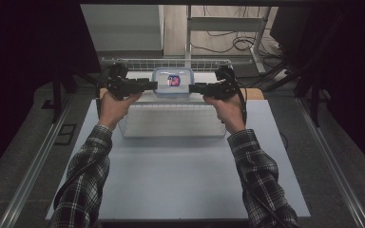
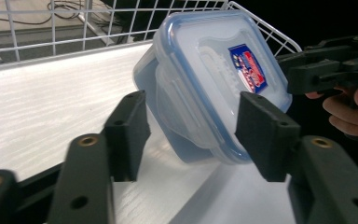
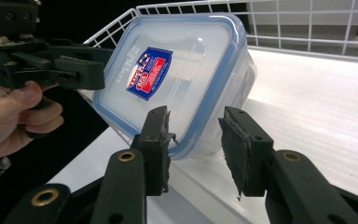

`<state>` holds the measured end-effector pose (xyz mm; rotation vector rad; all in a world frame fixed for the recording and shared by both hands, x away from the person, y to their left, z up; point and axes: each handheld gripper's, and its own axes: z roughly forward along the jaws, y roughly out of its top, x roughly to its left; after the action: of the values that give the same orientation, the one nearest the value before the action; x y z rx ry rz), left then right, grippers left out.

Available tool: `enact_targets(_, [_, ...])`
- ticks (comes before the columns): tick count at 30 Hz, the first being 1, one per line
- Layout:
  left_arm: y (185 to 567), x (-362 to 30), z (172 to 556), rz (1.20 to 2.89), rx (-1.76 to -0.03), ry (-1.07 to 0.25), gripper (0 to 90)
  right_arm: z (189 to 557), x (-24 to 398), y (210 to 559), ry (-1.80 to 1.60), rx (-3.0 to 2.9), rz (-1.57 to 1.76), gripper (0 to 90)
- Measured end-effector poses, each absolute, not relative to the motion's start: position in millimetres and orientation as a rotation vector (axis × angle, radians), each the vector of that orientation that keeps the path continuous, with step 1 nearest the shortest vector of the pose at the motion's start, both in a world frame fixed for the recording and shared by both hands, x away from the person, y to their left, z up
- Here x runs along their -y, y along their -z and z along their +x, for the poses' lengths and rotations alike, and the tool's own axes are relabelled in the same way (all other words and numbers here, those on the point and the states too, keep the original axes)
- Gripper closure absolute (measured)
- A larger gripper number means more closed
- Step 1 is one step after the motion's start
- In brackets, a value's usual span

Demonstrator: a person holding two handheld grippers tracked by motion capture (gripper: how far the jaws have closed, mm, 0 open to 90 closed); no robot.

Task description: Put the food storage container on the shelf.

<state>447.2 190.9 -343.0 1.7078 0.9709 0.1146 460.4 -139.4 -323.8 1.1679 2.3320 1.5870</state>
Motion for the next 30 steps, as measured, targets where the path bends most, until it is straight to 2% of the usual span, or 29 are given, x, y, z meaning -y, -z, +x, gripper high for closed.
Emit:
enact_targets(5, [339,-187,445,1.726,-0.985,-0.153,52.8,463,135,322,-1.576,-2.294,1.190,59.9])
enact_targets(14, [336,-180,444,1.711,-1.017,-0.213,54.8,468,131,321,-1.554,-2.218,1.229,55.8])
enact_targets(18, [336,-182,442,1.688,-1.006,-0.232,44.5,467,132,321,-1.560,-2.206,1.208,49.4])
enact_targets(19, [336,-182,442,1.687,-0.994,-0.232,41.5,466,133,321,-1.581,-2.205,1.192,43.9])
enact_targets(20, [336,-182,442,1.687,-0.994,-0.232,39.8,466,133,321,-1.581,-2.205,1.192,43.9])
enact_targets(21, [336,-181,439,1.690,-0.985,-0.249,37.0,465,135,321,-1.585,-2.207,1.181,38.3])
enact_targets(23, [335,-181,437,1.693,-0.973,-0.252,32.1,464,136,321,-1.599,-2.210,1.166,33.6])
enact_targets(30, [337,-176,429,1.720,-0.945,-0.266,18.5,456,134,323,-1.554,-2.231,1.110,21.6])
